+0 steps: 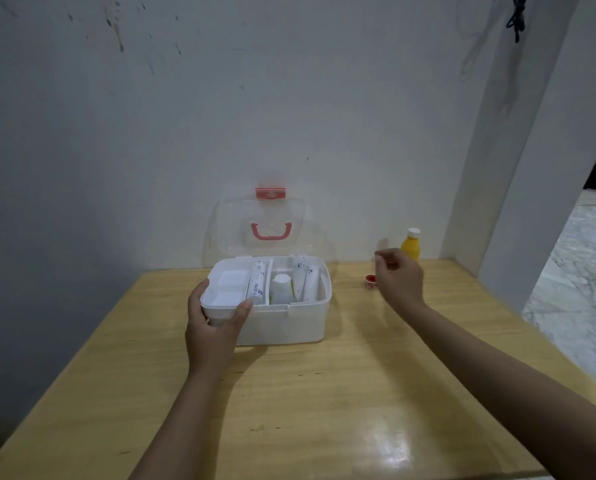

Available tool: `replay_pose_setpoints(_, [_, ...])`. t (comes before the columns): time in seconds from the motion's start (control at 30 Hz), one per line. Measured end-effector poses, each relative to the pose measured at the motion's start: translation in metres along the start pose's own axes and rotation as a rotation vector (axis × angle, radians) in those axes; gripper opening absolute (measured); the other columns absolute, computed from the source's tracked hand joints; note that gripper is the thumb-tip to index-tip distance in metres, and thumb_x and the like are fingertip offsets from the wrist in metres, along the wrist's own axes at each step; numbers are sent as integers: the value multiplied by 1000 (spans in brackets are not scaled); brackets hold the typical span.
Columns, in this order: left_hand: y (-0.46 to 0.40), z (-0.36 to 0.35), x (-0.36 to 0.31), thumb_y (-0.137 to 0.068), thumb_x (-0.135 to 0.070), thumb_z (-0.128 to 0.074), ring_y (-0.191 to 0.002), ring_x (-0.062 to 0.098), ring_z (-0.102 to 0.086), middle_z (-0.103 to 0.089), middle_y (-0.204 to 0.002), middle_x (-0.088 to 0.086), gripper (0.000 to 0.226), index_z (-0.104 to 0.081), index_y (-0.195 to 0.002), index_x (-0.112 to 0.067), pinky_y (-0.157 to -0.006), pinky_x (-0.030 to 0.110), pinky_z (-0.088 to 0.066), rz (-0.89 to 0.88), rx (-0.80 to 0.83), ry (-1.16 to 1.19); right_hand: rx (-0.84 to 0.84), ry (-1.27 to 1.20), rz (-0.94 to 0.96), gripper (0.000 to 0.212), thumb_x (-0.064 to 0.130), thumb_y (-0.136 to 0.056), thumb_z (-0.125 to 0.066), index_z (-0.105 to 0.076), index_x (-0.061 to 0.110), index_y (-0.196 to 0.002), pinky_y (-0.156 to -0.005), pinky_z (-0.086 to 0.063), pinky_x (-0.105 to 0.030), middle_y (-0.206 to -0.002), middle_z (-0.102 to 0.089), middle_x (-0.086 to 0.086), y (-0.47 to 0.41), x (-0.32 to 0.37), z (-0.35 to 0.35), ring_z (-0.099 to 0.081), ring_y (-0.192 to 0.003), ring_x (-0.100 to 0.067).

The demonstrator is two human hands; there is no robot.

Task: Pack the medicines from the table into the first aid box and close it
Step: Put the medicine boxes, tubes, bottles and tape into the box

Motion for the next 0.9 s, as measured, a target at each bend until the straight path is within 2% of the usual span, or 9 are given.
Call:
replay_pose_setpoints(0.13, [-1, -2, 1, -72, -25, -79, -109, 12, -51, -50, -125, -9, 70, -43, -132, -31, -73, 15, -42, -11, -14, -4, -74, 396, 27, 32, 13, -83, -56, -59, 10, -115, -82, -48, -44, -110, -61, -17, -42, -34, 26, -57, -100, -36])
replay_pose_setpoints(0.27, [-2, -3, 2, -73, -23, -79, -111, 13, -51, -50, -124, -10, 68, -44, -131, -31, -74, 16, -42, -20, -28, -3, 34, 658, 49, 50, 17, -85, -55, -45, 16, -134, -91, -43, -53, -133, -50, -18, -76, -51, 24, -49, -113, -42])
replay_pose_setpoints(0.33, [-2, -2, 2, -68, -33, -81, -112, 14, -52, -51, -125, -9, 72, -44, -130, -32, -75, 17, -43, -28, -28, 2, 91, 717, 38, 53, 21, -87, -54, -40, 18, -137, -93, -43, -55, -139, -46, -16, -86, -59, 18, -49, -116, -42])
replay_pose_setpoints(0.43, [-1, -2, 3, -51, -55, -72, -111, 12, -53, -52, -127, -8, 86, -44, -130, -33, -75, 17, -44, -26, -25, 10, 80, 661, 44, 42, 20, -88, -55, -47, 15, -129, -84, -50, -50, -128, -53, -18, -91, -64, 16, -58, -103, -39])
replay_pose_setpoints(0.53, [0, -3, 1, -49, -57, -69, -111, 13, -52, -51, -127, -6, 90, -44, -131, -31, -73, 17, -45, -35, -25, 5, 0, 537, 78, 24, 15, -88, -56, -55, 11, -111, -62, -48, -36, -112, -58, -19, -86, -55, 20, -61, -82, -35])
replay_pose_setpoints(0.67, [0, -3, 0, -49, -57, -69, -110, 13, -52, -52, -126, -6, 91, -44, -132, -29, -73, 17, -45, -35, -21, 7, 6, 506, 192, 17, 13, -87, -58, -61, 7, -102, -58, -42, -31, -99, -64, -19, -75, -41, 23, -61, -75, -32])
replay_pose_setpoints(0.73, [-1, -3, 1, -51, -53, -72, -110, 13, -53, -52, -125, -7, 86, -45, -129, -32, -78, 23, -46, -23, -25, 15, -21, 430, 235, 17, 18, -87, -60, -63, 8, -100, -59, -46, -32, -95, -67, -17, -70, -27, 32, -63, -75, -30])
replay_pose_setpoints(0.8, [-1, -2, 2, -61, -40, -80, -112, 15, -53, -52, -124, -7, 76, -45, -128, -33, -82, 28, -46, -19, -32, 15, -51, 372, 319, 18, 21, -86, -63, -64, 8, -99, -59, -50, -33, -93, -69, -14, -63, -3, 42, -66, -74, -27])
replay_pose_setpoints(0.9, [-1, -2, 4, -72, -24, -79, -113, 18, -52, -51, -126, -6, 67, -44, -128, -34, -84, 30, -46, -17, -38, 5, -96, 256, 416, 19, 22, -85, -67, -66, 7, -97, -58, -49, -27, -92, -70, -10, -51, 44, 55, -65, -72, -21])
Point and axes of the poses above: each hand's wrist, its own y-axis away from the middle knuckle, its own z-axis out of the back of the hand, x = y × z, the point moved 7 cm from there along -y, towards the middle knuckle
